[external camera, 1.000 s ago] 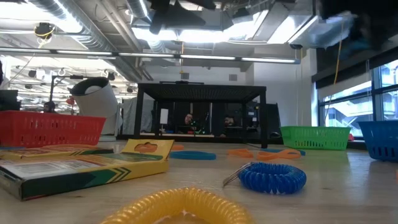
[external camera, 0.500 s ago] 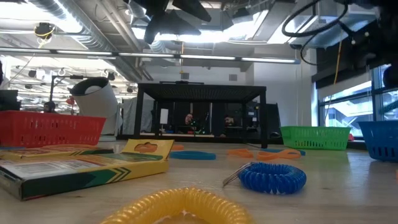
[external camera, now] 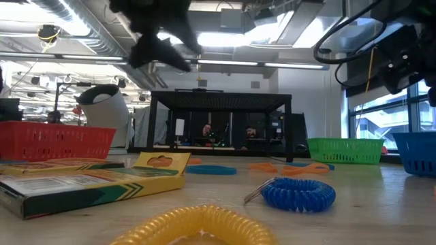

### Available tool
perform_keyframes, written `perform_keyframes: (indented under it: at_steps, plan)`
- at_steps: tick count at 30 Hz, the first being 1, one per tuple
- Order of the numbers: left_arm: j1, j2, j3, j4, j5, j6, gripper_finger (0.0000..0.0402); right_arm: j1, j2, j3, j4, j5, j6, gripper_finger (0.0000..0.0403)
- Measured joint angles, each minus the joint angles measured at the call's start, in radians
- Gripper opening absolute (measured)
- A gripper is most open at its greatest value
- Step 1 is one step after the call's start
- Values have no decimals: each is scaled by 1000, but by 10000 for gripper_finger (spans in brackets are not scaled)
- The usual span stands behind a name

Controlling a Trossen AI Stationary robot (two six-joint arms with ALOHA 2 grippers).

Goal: Pick & Place Office Desk Supplies
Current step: Put the rubber band into the blue bin

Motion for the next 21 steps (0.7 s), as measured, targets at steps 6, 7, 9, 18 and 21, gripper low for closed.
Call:
perform_keyframes:
  at_steps: [6, 7, 9, 18, 21]
  plan:
    - [-43, 0, 0, -137, -3, 55, 178, 0, 0, 0, 0, 39, -8, 150]
    - [-49, 1, 0, -155, -10, 82, 178, 0, 0, 0, -1, 40, -9, 163]
    - [-62, 1, 0, -187, -33, 133, 178, 0, 0, 0, -1, 40, -15, 188]
    - [-79, 48, 0, -246, -58, 236, 197, 0, 0, 0, -1, 40, -17, 259]
    - [-74, 98, 0, -258, -56, 256, 214, 0, 0, 12, -5, 40, -17, 262]
